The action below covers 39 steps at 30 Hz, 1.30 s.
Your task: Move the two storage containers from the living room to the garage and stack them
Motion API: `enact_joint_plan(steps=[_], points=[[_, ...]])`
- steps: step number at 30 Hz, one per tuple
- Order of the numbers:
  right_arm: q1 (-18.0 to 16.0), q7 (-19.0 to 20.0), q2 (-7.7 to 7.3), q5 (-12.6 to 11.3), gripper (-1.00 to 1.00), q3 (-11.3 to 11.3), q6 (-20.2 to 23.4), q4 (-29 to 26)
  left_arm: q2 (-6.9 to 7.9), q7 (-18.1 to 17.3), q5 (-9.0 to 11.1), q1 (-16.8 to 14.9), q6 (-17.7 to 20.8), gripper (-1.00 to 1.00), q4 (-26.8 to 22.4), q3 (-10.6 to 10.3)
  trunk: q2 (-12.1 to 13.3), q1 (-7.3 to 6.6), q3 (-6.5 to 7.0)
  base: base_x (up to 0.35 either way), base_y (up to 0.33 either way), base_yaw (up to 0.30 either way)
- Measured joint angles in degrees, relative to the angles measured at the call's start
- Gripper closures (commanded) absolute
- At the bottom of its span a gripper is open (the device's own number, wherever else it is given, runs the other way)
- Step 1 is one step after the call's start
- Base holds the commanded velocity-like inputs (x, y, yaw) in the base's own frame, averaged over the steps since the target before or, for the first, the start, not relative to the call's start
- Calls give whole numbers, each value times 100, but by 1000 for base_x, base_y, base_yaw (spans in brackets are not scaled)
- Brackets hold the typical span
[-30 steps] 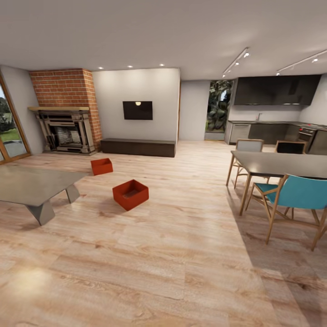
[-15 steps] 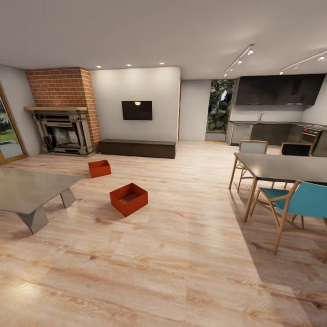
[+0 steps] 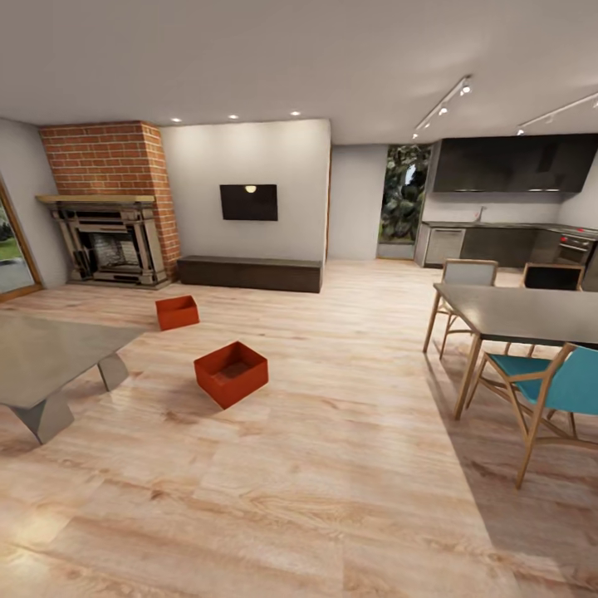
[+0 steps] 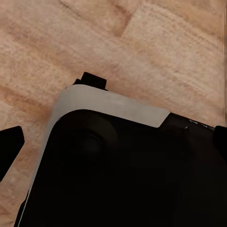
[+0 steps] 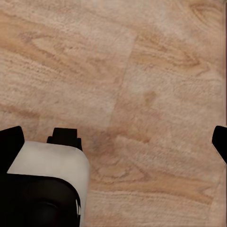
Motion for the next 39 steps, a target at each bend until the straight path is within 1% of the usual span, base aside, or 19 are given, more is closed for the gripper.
enact_joint_plan(steps=[18,26,32,39], points=[[0,-7,0,40,-100,6,0,0,0,0,4,0,-21,-100,-2,0,0,0,0,326,-88,0],[0,-9,-12,3,-100,1,14,0,2,0,23,0,-32,-100,6,0,0,0,0,326,-78,0],[0,-9,26,-2,-100,6,5,0,2,0,19,0,-35,-100,8,0,0,0,0,326,-77,0],[0,-9,20,-3,-100,6,8,0,1,0,18,0,-34,-100,8,0,0,0,0,326,-76,0]])
